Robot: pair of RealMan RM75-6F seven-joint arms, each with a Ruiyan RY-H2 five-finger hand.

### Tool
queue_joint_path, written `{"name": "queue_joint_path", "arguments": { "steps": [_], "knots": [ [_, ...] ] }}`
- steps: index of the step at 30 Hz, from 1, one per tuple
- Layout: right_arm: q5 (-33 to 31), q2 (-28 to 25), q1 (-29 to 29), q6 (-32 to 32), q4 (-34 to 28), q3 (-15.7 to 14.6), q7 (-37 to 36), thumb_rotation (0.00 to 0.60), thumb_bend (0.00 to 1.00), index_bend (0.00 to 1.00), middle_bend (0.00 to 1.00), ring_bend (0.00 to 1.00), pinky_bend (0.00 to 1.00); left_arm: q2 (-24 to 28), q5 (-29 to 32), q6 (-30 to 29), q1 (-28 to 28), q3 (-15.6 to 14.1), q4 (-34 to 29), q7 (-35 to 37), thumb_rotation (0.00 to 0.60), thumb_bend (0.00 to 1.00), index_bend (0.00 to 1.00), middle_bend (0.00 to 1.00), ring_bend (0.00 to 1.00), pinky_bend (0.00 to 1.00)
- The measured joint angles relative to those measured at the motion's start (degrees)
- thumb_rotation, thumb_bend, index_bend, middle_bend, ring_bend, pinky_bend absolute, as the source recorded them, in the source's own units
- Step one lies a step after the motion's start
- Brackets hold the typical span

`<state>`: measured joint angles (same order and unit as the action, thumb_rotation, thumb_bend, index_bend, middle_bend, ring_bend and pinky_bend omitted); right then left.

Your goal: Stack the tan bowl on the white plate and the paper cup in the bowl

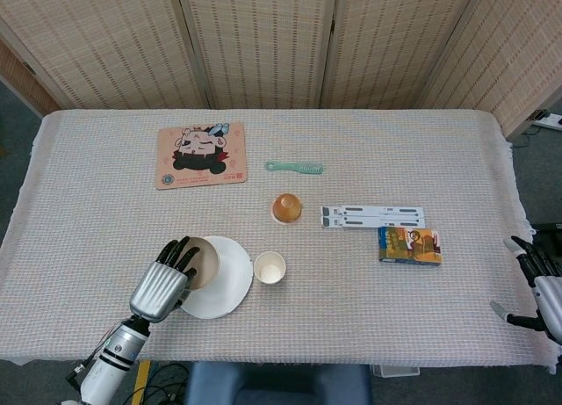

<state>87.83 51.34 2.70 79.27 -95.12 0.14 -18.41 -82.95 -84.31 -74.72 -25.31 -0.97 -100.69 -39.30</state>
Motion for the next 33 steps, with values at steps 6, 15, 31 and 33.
{"name": "queue_joint_path", "arguments": {
  "steps": [6, 15, 31, 33],
  "knots": [
    [0.52, 0.1, -0.17, 0.53, -0.41, -0.34, 0.79, 0.6, 0.21, 0.0, 0.0, 0.0, 0.0, -0.38, -0.58, -0.57, 1.48, -1.05, -0.36, 0.02, 0.6, 0.38, 0.64, 0.22, 0.0, 0.16],
    [0.79, -0.01, -0.37, 1.27, -0.29, -0.49, 0.3, 0.6, 0.21, 0.0, 0.0, 0.0, 0.0, -2.7, -0.32, 1.09, 1.73, -0.93, 2.16, 1.46, 0.6, 0.38, 0.64, 0.22, 0.0, 0.16],
    [1.23, -0.36, -0.7, 2.2, 0.05, -0.8, -0.93, 0.6, 0.21, 0.0, 0.0, 0.0, 0.0, -6.46, 1.81, 5.86, 0.16, 0.68, 6.88, 3.9, 0.6, 0.38, 0.64, 0.22, 0.0, 0.16],
    [1.26, -0.38, -0.71, 2.25, 0.09, -0.82, -1.03, 0.6, 0.21, 0.0, 0.0, 0.0, 0.0, -6.68, 1.96, 6.15, 0.01, 0.81, 7.28, 4.15, 0.6, 0.38, 0.64, 0.22, 0.0, 0.16]
  ]
}}
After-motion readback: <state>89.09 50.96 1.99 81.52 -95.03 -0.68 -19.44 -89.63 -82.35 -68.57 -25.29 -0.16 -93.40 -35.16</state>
